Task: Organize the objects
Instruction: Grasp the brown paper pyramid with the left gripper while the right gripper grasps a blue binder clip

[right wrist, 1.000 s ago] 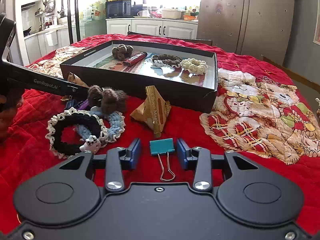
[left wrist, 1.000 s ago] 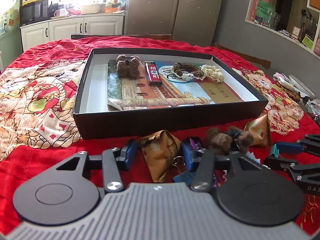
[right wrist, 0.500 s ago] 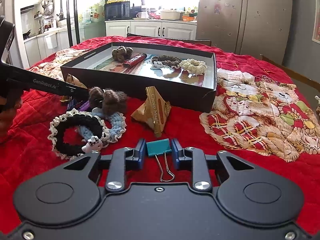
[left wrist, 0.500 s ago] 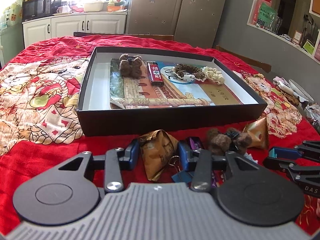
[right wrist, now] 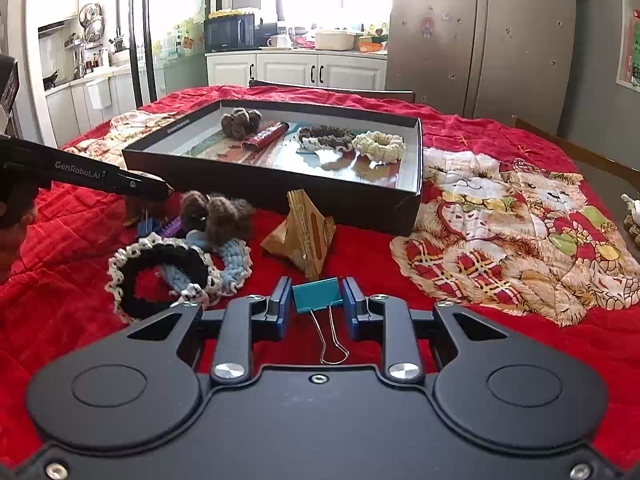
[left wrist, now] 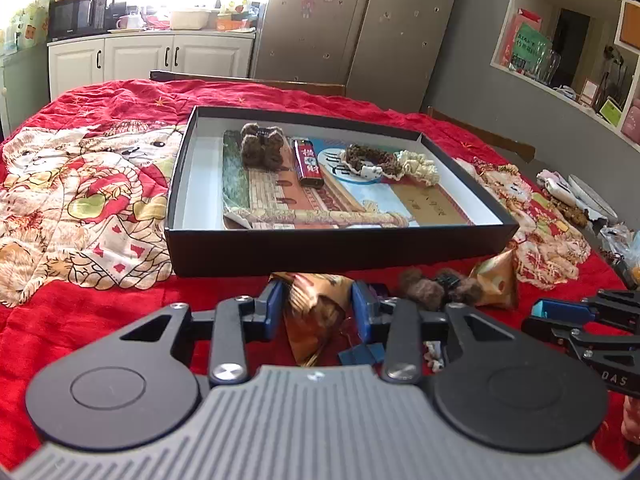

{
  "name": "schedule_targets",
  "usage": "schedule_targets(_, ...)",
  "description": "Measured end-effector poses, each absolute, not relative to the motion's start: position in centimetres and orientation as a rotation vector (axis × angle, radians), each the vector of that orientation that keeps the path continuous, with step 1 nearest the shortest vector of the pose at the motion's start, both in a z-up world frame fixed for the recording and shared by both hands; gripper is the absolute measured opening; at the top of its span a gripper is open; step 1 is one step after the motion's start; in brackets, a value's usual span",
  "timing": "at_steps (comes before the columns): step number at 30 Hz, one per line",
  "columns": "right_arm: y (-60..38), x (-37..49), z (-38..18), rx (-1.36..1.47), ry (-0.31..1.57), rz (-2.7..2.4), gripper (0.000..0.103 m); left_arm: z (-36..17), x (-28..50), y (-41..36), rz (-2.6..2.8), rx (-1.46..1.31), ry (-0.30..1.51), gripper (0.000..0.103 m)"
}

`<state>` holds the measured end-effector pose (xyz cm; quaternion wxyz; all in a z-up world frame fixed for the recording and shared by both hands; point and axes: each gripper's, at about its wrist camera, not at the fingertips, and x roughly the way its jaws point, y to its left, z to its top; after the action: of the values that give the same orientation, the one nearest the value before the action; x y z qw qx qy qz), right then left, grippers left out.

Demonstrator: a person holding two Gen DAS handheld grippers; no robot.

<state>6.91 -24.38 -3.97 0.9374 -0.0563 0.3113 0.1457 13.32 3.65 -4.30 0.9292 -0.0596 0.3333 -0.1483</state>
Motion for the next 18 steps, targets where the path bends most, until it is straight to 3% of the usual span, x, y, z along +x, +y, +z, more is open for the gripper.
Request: schedule_targets(18,-23.7,6.2,-1.5,-0.137,0.582,0.319,0.025,-3.3,12.2,3.9,-0.315,-0.114,0.654,0.035)
